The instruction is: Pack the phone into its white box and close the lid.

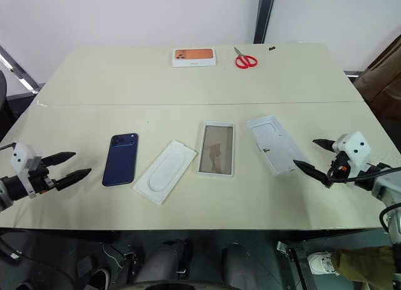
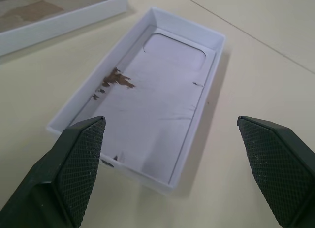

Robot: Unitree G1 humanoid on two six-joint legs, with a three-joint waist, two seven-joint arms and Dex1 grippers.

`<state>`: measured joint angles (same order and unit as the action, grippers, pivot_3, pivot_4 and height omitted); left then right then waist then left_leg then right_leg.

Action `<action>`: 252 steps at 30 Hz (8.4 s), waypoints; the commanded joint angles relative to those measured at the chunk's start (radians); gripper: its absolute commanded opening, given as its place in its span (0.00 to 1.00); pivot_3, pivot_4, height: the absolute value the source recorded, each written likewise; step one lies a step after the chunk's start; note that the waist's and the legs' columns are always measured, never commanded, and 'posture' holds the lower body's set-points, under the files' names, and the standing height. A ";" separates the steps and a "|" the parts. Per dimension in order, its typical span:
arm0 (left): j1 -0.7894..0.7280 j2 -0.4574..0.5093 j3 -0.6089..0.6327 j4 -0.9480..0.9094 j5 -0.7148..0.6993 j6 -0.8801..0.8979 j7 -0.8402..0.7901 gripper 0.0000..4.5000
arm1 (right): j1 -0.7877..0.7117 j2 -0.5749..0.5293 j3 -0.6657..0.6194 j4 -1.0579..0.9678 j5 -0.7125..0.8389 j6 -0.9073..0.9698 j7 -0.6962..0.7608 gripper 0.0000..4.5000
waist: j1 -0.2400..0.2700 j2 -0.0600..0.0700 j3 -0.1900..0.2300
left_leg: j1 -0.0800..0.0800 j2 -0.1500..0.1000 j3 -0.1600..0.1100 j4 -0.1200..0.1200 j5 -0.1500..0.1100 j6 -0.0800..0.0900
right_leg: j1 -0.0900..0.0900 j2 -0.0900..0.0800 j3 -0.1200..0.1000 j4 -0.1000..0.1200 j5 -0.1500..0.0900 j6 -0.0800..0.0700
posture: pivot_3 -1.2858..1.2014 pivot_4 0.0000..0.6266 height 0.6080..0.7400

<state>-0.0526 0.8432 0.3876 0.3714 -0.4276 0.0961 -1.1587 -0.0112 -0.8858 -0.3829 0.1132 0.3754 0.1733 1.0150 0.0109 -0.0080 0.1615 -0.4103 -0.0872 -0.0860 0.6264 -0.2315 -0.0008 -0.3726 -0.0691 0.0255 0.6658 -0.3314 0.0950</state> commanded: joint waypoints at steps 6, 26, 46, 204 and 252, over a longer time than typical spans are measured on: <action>-0.014 0.005 0.023 -0.024 -0.019 -0.001 0.004 0.99 | 0.006 -0.012 -0.032 -0.010 0.010 0.002 -0.004 1.00 | -0.001 0.000 0.000 | 0.000 0.000 0.000 0.000 0.000 0.000 | 0.000 0.000 0.000 0.000 0.000 0.000 | 0.52 0.24 0.95; -0.050 -0.011 0.000 -0.100 -0.045 0.076 0.020 0.99 | 0.020 -0.005 -0.025 -0.058 0.040 0.054 0.022 1.00 | 0.000 0.000 0.000 | 0.000 0.000 0.000 0.000 0.000 0.000 | 0.000 0.000 0.000 0.000 0.000 0.000 | 0.52 0.24 0.95; -0.096 -0.061 -0.204 -0.497 -0.083 0.506 0.202 0.99 | -0.126 0.055 0.160 -0.345 0.082 0.177 -0.021 1.00 | 0.000 0.000 0.000 | -0.001 0.000 0.000 -0.001 0.000 0.000 | 0.001 0.000 0.000 0.000 0.000 0.000 | 0.52 0.24 0.95; -0.192 -0.178 -0.242 -0.579 -0.162 0.427 0.252 0.98 | -0.511 0.392 0.670 -0.169 -0.296 0.157 -0.146 0.01 | -0.007 -0.004 0.004 | -0.001 0.000 -0.002 -0.002 0.005 -0.009 | -0.002 0.003 0.000 0.000 0.002 0.000 | 0.52 0.24 0.95; -0.207 -0.209 -0.237 -0.530 -0.079 0.295 0.271 0.98 | -0.665 0.443 0.889 -0.065 -0.532 0.210 -0.035 0.01 | -0.026 -0.004 0.005 | 0.000 0.000 -0.003 -0.004 0.004 -0.006 | -0.005 0.003 -0.001 0.000 0.002 0.000 | 0.52 0.24 0.95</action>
<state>-0.2479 0.6259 0.1325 -0.1482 -0.4981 0.3883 -0.8895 -0.6808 -0.4557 0.4863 0.0801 -0.1627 0.3935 0.9631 -0.0148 -0.0119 0.1665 -0.4108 -0.0874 -0.0885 0.6218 -0.2279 -0.0067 -0.3776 -0.0663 0.0248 0.6658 -0.3291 0.0946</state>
